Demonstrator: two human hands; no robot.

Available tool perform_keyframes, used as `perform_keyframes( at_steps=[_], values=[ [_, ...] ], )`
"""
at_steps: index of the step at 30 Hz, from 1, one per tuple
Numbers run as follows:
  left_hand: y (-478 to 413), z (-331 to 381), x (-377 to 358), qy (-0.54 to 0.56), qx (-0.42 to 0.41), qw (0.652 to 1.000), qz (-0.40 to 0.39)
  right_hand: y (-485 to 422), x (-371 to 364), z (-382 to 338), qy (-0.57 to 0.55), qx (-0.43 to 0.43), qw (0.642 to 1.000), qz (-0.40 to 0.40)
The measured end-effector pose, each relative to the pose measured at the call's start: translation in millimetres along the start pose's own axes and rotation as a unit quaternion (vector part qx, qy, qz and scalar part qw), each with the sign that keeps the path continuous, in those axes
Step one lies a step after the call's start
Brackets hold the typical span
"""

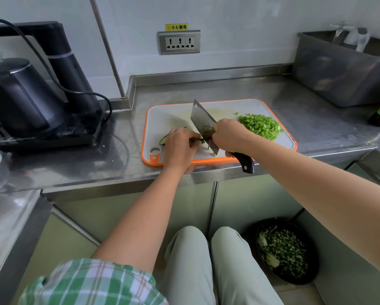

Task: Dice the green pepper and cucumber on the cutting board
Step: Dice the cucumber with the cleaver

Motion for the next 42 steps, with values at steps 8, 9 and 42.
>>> perform_keyframes(
  at_steps=[8, 9, 42],
  values=[
    [-0.7, -1.0, -1.4, -0.007, -0.002, 1.000, -0.005, -5.6, -9.2, 4.2, 0.010, -0.007, 0.999, 0.031],
    [-0.3, -0.7, -0.6, -0.001, -0.001, 1.000, -0.002, -5.5, -7.8, 6.7, 0.001, -0.007, 0.999, 0.039],
    [-0.8, -3.7, 1.7, 0.024, 0.015, 1.000, 0.012, -6.4, -0.8, 10.1, -0.003, -0.023, 1.000, 0.017]
  ],
)
Point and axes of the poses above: each hand's wrist, its own y-axis away from the middle knuckle, its own x-axis out of the back of the hand, z = x × y, the point moved 8 cm from there along -y, towards the middle knuckle, and after that the axes turned 12 degrees about x, right-handed, at the moved point
